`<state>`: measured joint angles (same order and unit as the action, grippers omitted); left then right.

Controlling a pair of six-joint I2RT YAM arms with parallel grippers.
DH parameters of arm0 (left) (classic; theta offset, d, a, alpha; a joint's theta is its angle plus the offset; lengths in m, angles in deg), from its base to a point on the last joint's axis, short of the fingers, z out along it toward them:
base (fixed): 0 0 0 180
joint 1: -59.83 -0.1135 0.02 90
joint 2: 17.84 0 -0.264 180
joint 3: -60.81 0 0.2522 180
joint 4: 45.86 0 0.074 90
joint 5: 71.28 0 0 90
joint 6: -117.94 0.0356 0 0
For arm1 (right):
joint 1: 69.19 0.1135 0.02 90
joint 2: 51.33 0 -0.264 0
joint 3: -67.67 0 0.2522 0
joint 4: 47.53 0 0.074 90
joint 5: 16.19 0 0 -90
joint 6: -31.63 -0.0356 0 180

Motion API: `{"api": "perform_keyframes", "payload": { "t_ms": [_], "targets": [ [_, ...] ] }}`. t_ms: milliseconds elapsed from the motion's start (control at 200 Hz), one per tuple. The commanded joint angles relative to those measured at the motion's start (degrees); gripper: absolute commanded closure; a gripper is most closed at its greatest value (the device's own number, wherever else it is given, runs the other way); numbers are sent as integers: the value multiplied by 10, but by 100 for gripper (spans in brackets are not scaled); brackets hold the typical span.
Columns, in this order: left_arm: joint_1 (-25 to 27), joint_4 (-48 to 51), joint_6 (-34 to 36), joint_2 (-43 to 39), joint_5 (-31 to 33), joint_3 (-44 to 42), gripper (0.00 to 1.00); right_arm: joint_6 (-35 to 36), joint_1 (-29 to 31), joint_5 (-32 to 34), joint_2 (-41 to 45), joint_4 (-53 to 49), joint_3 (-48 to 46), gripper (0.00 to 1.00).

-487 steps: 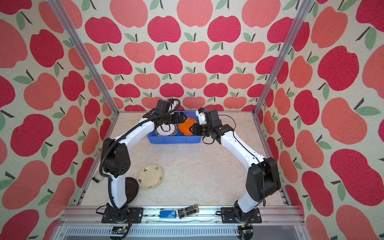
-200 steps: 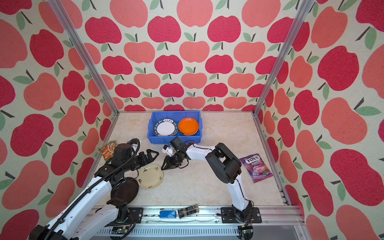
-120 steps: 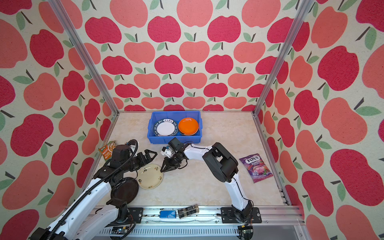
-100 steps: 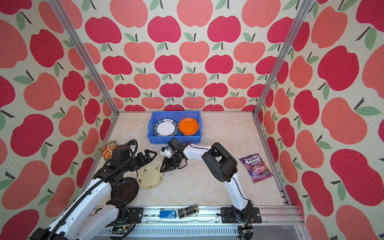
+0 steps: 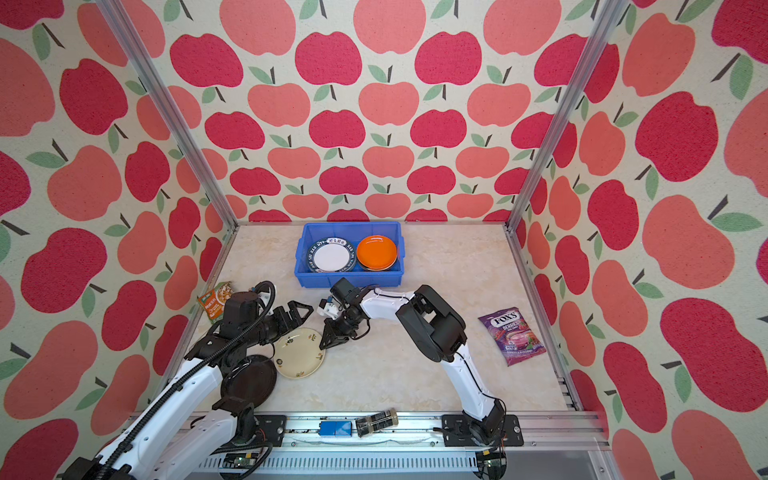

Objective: Place the plates into the plastic bin on the countertop
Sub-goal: 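Grasp the rim of the cream plate with black characters with the right gripper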

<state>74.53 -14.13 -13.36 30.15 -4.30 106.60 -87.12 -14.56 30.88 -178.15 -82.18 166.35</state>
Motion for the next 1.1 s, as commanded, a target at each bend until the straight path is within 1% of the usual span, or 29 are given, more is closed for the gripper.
{"api": "perform_keyframes", "payload": {
  "t_ms": [0,65,185,275,330,470,565,655,735,835,921,1001,1096],
  "targets": [
    [-4,-9,-1,5,-8,-1,2,12,1,17,0,-26,7,93],
    [-4,-7,5,11,-6,4,2,13,-1,30,11,-27,-2,100],
    [-5,-7,19,29,-5,16,2,12,-11,65,44,-34,-22,100],
    [-7,-7,32,50,-4,31,2,15,-22,90,86,-48,-44,100],
    [-8,-7,42,63,-2,42,2,16,-33,103,115,-69,-56,100],
    [-11,-2,71,97,10,77,2,19,-71,105,193,-127,-92,100],
    [-11,0,97,121,10,105,2,31,-92,125,244,-186,-103,100],
    [-11,-14,109,141,-5,121,3,34,-116,133,280,-221,-111,100],
    [-9,-38,107,169,-20,123,6,27,-138,128,304,-227,-117,100],
    [-4,-73,98,189,-33,117,12,9,-162,107,317,-207,-122,100],
    [3,-93,90,208,-42,119,18,0,-175,93,313,-192,-117,100],
    [11,-90,92,227,-43,133,25,-7,-181,83,306,-178,-110,100],
    [15,-90,97,236,-45,142,31,-8,-185,80,293,-174,-99,100]
  ]
}}
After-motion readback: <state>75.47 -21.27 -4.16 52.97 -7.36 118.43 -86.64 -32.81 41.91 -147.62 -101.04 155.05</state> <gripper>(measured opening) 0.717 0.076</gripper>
